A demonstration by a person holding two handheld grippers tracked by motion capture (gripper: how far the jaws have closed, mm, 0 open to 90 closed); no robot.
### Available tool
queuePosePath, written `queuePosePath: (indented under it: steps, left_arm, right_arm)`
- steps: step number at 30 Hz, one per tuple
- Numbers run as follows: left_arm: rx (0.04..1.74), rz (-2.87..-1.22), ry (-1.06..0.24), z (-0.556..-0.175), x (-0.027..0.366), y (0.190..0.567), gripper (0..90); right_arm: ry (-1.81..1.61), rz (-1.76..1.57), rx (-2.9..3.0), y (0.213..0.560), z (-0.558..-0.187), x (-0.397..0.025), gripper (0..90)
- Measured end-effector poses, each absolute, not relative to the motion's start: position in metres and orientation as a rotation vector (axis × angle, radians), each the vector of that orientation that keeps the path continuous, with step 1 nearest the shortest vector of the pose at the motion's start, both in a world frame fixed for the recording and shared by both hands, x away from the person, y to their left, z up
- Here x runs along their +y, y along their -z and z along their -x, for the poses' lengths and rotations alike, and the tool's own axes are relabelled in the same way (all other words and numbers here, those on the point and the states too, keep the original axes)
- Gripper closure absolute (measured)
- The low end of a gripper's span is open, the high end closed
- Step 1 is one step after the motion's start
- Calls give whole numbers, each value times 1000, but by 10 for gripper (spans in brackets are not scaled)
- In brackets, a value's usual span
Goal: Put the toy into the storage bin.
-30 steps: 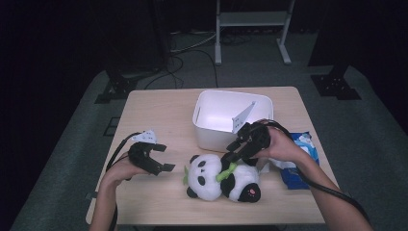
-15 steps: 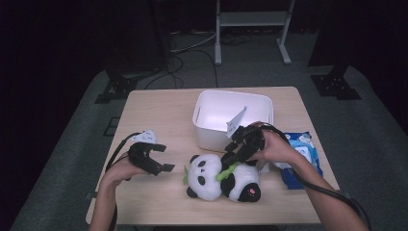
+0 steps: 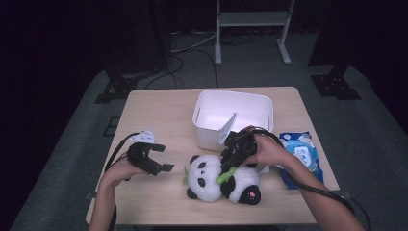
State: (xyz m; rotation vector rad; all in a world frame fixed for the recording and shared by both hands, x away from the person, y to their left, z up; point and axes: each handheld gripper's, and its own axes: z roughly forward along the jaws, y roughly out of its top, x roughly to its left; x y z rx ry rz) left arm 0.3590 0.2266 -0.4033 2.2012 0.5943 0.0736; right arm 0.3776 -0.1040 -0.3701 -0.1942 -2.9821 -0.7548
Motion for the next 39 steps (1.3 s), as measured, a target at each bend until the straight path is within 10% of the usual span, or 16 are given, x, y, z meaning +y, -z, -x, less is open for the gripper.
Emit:
queuePosePath:
  steps: [39]
  left_arm:
    - [624,-2197,-66,-359,232,409,77]
  right_arm:
    - [794,274,-2938,366,-361,-110,755]
